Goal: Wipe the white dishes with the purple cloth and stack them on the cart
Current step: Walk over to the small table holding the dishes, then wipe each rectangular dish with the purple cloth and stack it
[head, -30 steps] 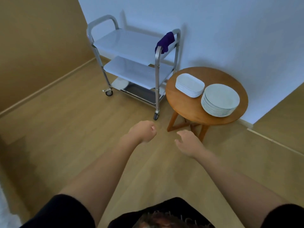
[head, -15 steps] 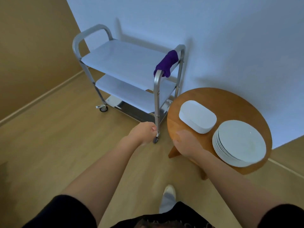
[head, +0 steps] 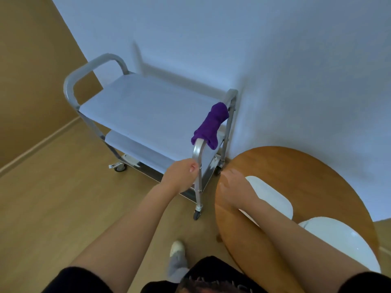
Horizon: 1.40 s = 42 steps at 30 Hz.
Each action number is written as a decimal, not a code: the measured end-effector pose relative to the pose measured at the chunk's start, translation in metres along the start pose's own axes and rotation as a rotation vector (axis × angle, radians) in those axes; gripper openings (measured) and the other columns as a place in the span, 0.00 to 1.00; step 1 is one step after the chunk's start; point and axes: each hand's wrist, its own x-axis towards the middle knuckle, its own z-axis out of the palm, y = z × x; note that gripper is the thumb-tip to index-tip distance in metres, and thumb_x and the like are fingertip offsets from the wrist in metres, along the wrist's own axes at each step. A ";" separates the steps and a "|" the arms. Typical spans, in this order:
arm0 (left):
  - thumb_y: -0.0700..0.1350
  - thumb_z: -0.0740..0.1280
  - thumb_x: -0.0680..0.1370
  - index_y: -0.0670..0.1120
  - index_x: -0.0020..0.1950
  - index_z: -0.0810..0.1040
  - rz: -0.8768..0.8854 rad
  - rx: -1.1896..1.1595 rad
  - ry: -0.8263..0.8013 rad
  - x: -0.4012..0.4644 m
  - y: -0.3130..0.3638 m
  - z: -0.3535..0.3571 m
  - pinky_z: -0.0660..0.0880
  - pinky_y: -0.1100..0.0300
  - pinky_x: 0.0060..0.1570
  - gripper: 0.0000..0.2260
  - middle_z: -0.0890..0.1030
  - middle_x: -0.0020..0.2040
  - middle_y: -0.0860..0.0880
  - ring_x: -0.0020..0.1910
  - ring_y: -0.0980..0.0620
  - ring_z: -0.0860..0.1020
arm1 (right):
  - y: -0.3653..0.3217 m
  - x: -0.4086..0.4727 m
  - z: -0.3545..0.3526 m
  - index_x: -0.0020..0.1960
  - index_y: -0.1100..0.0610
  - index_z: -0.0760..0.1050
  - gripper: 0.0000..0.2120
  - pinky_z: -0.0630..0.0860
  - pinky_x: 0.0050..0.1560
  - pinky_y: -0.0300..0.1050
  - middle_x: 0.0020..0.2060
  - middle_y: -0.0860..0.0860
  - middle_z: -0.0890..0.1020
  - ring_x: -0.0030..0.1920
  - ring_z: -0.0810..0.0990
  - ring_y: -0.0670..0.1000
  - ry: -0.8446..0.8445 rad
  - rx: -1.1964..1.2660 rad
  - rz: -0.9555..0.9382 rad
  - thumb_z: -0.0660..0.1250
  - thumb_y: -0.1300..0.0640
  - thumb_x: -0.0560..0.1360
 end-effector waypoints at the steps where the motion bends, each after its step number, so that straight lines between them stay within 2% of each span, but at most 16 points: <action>1: 0.46 0.58 0.81 0.44 0.57 0.76 0.021 0.002 0.019 0.016 -0.001 -0.005 0.75 0.55 0.51 0.11 0.80 0.54 0.45 0.51 0.46 0.78 | -0.003 0.013 -0.001 0.69 0.58 0.67 0.19 0.65 0.64 0.42 0.66 0.54 0.71 0.66 0.68 0.52 0.023 0.016 0.021 0.59 0.55 0.79; 3: 0.45 0.61 0.80 0.45 0.62 0.74 0.115 0.031 0.056 0.049 -0.004 -0.012 0.73 0.56 0.55 0.12 0.78 0.59 0.46 0.56 0.47 0.76 | -0.008 0.037 -0.003 0.68 0.57 0.68 0.18 0.65 0.61 0.38 0.66 0.53 0.71 0.65 0.69 0.51 0.087 0.053 0.063 0.60 0.55 0.79; 7: 0.48 0.66 0.77 0.45 0.72 0.66 0.382 0.243 0.113 0.108 -0.012 -0.022 0.66 0.54 0.63 0.24 0.68 0.69 0.44 0.66 0.46 0.67 | -0.015 0.075 -0.007 0.65 0.56 0.71 0.16 0.61 0.52 0.35 0.63 0.53 0.74 0.61 0.72 0.51 0.169 0.115 0.162 0.61 0.55 0.79; 11: 0.56 0.65 0.76 0.51 0.77 0.53 0.478 0.461 -0.047 0.153 -0.018 -0.016 0.54 0.49 0.72 0.34 0.51 0.78 0.45 0.76 0.44 0.50 | -0.017 0.102 -0.009 0.63 0.56 0.72 0.15 0.63 0.50 0.35 0.59 0.53 0.75 0.52 0.70 0.46 0.192 0.169 0.271 0.60 0.55 0.78; 15: 0.58 0.65 0.75 0.53 0.78 0.46 0.533 0.513 -0.143 0.180 -0.011 -0.007 0.50 0.46 0.73 0.38 0.42 0.78 0.44 0.76 0.41 0.45 | -0.017 0.116 -0.009 0.65 0.57 0.71 0.15 0.64 0.53 0.36 0.60 0.52 0.75 0.56 0.71 0.47 0.208 0.243 0.370 0.58 0.54 0.80; 18: 0.55 0.64 0.77 0.52 0.78 0.49 0.548 0.441 -0.136 0.187 -0.009 -0.003 0.55 0.48 0.71 0.34 0.43 0.78 0.44 0.76 0.41 0.50 | -0.016 0.119 -0.006 0.63 0.58 0.72 0.15 0.65 0.53 0.37 0.57 0.53 0.76 0.56 0.72 0.48 0.249 0.313 0.438 0.56 0.55 0.80; 21: 0.50 0.61 0.80 0.49 0.75 0.60 0.573 0.341 -0.093 0.187 -0.004 -0.001 0.59 0.50 0.70 0.24 0.47 0.78 0.42 0.75 0.41 0.54 | -0.014 0.118 -0.004 0.59 0.59 0.74 0.13 0.68 0.50 0.40 0.51 0.53 0.77 0.52 0.73 0.50 0.288 0.356 0.448 0.55 0.55 0.81; 25: 0.48 0.59 0.81 0.48 0.71 0.68 0.584 0.279 -0.055 0.183 0.004 0.001 0.53 0.49 0.72 0.18 0.55 0.78 0.43 0.77 0.41 0.50 | -0.019 0.113 -0.006 0.52 0.55 0.74 0.11 0.71 0.47 0.44 0.45 0.51 0.76 0.45 0.73 0.48 0.327 0.411 0.433 0.53 0.54 0.81; 27: 0.46 0.59 0.81 0.47 0.70 0.70 0.599 0.226 -0.039 0.180 0.011 -0.001 0.52 0.48 0.73 0.17 0.61 0.76 0.43 0.76 0.41 0.52 | -0.022 0.109 -0.007 0.49 0.52 0.72 0.12 0.71 0.47 0.44 0.44 0.51 0.76 0.45 0.74 0.48 0.399 0.590 0.481 0.52 0.52 0.82; 29: 0.42 0.60 0.81 0.44 0.67 0.73 0.609 0.128 -0.041 0.174 0.021 -0.004 0.59 0.48 0.71 0.15 0.70 0.71 0.42 0.73 0.41 0.62 | -0.026 0.105 -0.012 0.47 0.51 0.74 0.16 0.71 0.46 0.41 0.44 0.51 0.78 0.46 0.76 0.49 0.495 0.859 0.577 0.48 0.48 0.82; 31: 0.41 0.61 0.80 0.42 0.63 0.76 0.625 0.002 -0.033 0.164 0.033 -0.005 0.72 0.50 0.59 0.12 0.80 0.60 0.42 0.61 0.42 0.76 | -0.025 0.102 -0.019 0.50 0.51 0.76 0.23 0.72 0.51 0.41 0.48 0.51 0.80 0.51 0.77 0.50 0.534 1.221 0.669 0.45 0.42 0.81; 33: 0.42 0.61 0.80 0.42 0.62 0.76 0.631 -0.062 -0.032 0.151 0.046 -0.001 0.75 0.56 0.46 0.12 0.82 0.52 0.45 0.49 0.46 0.80 | -0.017 0.094 -0.026 0.56 0.54 0.77 0.31 0.70 0.60 0.47 0.55 0.54 0.80 0.57 0.77 0.53 0.460 1.553 0.674 0.43 0.36 0.78; 34: 0.43 0.61 0.80 0.43 0.64 0.75 0.623 -0.085 -0.048 0.143 0.052 0.004 0.74 0.58 0.45 0.13 0.82 0.52 0.46 0.49 0.47 0.80 | -0.014 0.088 -0.029 0.58 0.56 0.77 0.33 0.70 0.62 0.50 0.57 0.55 0.80 0.59 0.77 0.54 0.432 1.688 0.650 0.45 0.34 0.77; 38: 0.43 0.60 0.81 0.46 0.70 0.71 0.557 -0.197 -0.183 0.108 0.075 0.038 0.71 0.62 0.57 0.17 0.79 0.62 0.47 0.58 0.50 0.77 | 0.001 0.057 -0.036 0.63 0.59 0.75 0.33 0.71 0.63 0.52 0.59 0.58 0.79 0.61 0.76 0.57 0.483 2.082 0.624 0.57 0.34 0.72; 40: 0.42 0.59 0.81 0.46 0.70 0.70 0.546 -0.273 -0.253 0.088 0.086 0.058 0.67 0.68 0.57 0.17 0.78 0.62 0.48 0.59 0.52 0.76 | 0.015 0.036 -0.034 0.57 0.61 0.80 0.33 0.73 0.60 0.52 0.54 0.58 0.82 0.56 0.80 0.57 0.516 2.229 0.649 0.65 0.34 0.67; 42: 0.41 0.58 0.81 0.46 0.70 0.70 0.530 -0.322 -0.340 0.067 0.094 0.080 0.67 0.69 0.57 0.16 0.78 0.62 0.48 0.59 0.53 0.76 | 0.032 0.014 -0.023 0.50 0.60 0.83 0.31 0.76 0.53 0.51 0.48 0.57 0.83 0.49 0.83 0.56 0.567 2.296 0.700 0.69 0.35 0.62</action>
